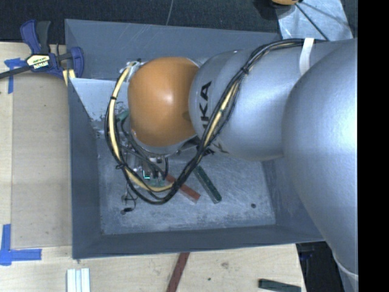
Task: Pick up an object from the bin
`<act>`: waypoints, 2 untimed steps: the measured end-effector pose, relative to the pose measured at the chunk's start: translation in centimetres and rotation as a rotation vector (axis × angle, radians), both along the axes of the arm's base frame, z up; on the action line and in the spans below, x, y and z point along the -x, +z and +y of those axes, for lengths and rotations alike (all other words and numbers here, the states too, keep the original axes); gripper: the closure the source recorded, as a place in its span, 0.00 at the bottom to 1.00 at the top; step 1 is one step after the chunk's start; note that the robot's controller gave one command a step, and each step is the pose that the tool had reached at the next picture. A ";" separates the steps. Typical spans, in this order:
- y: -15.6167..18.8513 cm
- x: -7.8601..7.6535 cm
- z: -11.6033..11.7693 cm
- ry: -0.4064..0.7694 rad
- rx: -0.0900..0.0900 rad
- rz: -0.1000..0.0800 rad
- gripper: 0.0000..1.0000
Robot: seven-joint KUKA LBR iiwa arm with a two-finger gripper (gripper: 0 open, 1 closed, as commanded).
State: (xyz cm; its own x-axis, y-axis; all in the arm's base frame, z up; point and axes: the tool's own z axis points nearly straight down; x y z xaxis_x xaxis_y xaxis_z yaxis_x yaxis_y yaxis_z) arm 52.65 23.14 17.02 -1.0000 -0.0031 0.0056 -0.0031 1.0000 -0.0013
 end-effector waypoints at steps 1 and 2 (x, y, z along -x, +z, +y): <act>0.5 -0.2 -0.1 -0.003 -0.003 -0.008 0.00; -1.4 -0.6 -4.5 0.020 -0.004 -0.010 0.00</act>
Offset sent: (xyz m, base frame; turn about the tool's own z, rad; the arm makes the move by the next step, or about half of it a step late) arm 0.0145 -0.1412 -0.0538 -0.0428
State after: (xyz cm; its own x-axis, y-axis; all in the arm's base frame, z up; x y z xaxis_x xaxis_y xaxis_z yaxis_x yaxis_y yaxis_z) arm 53.24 18.66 15.59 -0.9997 -0.0229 -0.0040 -0.0229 0.9997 0.0031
